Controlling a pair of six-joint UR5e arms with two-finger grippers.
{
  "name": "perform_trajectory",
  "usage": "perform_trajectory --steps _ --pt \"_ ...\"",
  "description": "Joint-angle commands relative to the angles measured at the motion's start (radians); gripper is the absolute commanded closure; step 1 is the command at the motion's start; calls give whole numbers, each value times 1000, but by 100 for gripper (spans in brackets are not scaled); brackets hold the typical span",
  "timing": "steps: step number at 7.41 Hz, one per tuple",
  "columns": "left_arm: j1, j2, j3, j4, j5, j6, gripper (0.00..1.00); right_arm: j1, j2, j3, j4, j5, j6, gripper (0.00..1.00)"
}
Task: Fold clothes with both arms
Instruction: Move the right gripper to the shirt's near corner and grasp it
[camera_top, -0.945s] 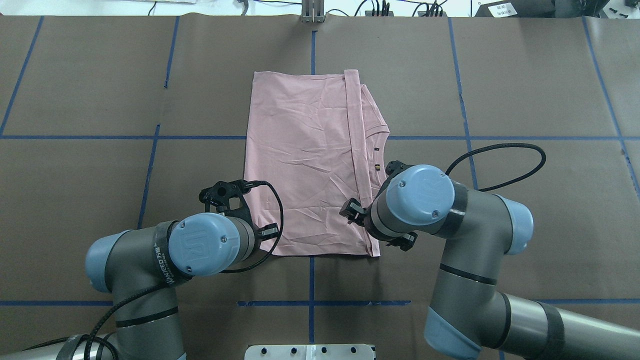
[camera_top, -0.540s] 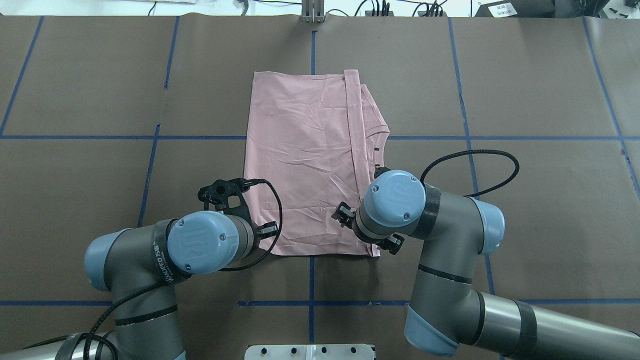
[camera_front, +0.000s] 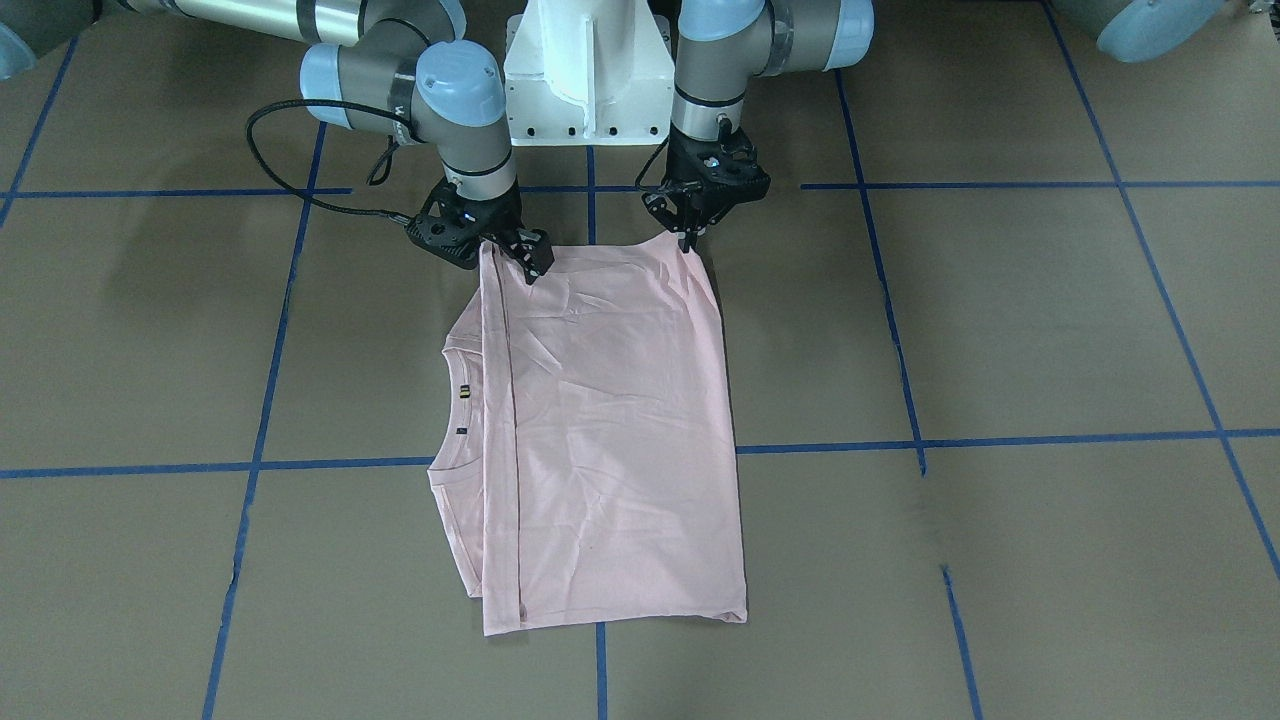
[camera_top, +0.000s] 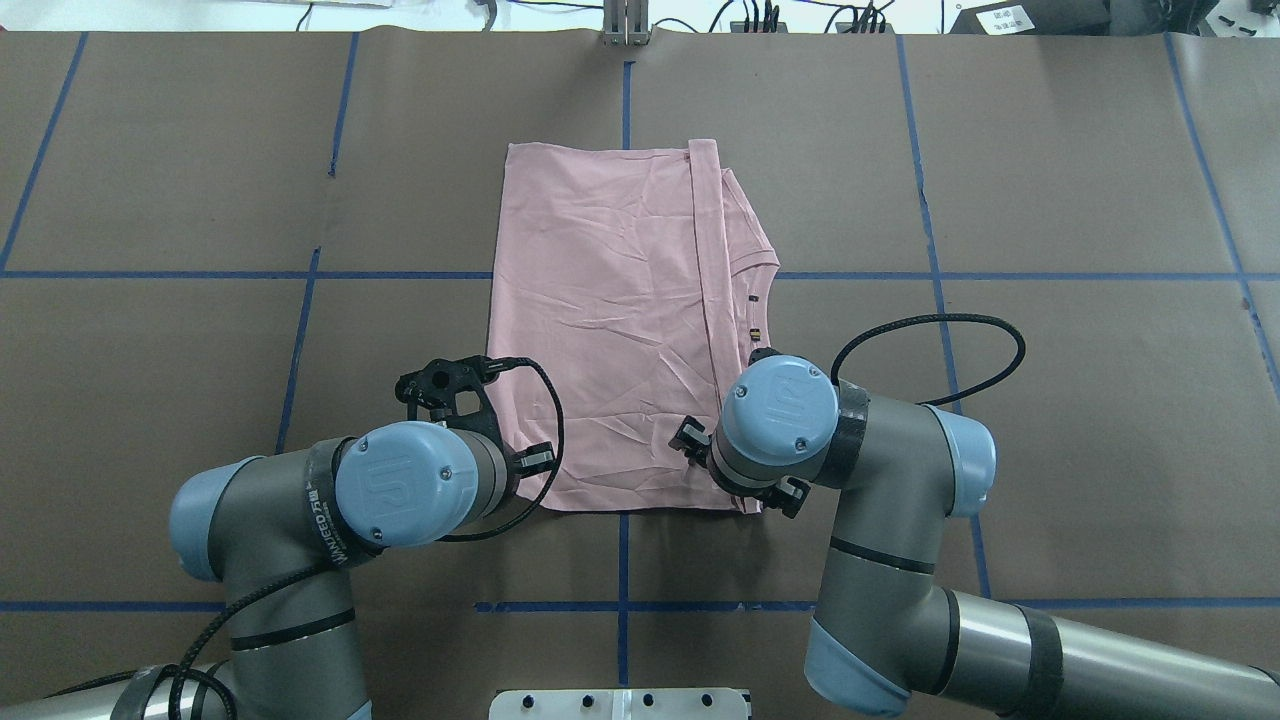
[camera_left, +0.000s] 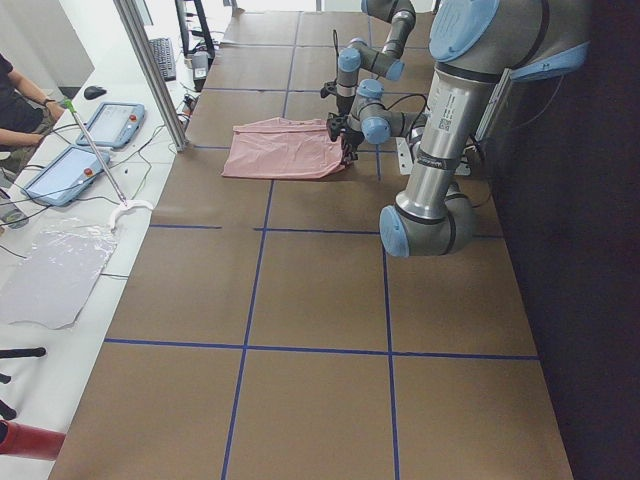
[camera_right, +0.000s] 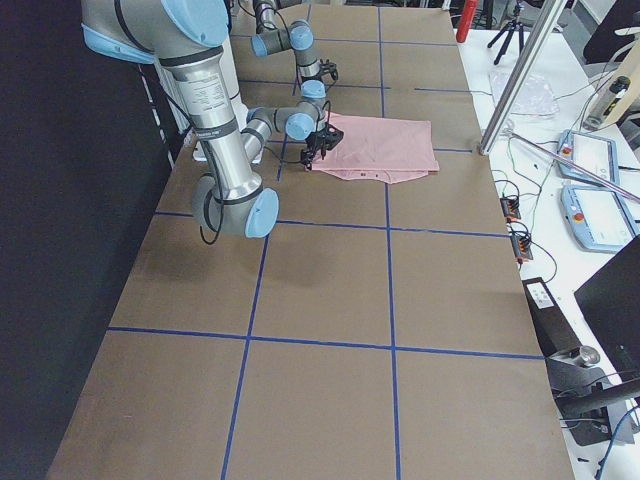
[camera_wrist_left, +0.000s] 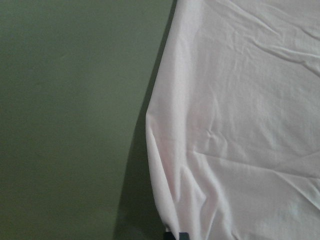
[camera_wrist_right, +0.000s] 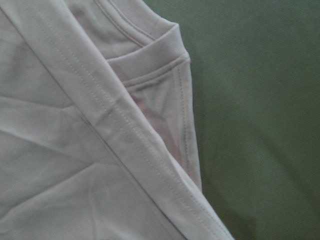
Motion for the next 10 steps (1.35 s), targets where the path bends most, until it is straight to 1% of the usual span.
perform_trajectory --steps 1,2,4,10 --pt "0 0 3 0 0 0 100 -4 -2 -1 -1 -5 0 5" --pt "0 0 3 0 0 0 100 -4 -2 -1 -1 -5 0 29" --pt "0 0 3 0 0 1 100 -4 1 0 -1 -5 -2 100" --pt "1 0 12 0 0 -2 100 13 4 11 7 -4 -8 100"
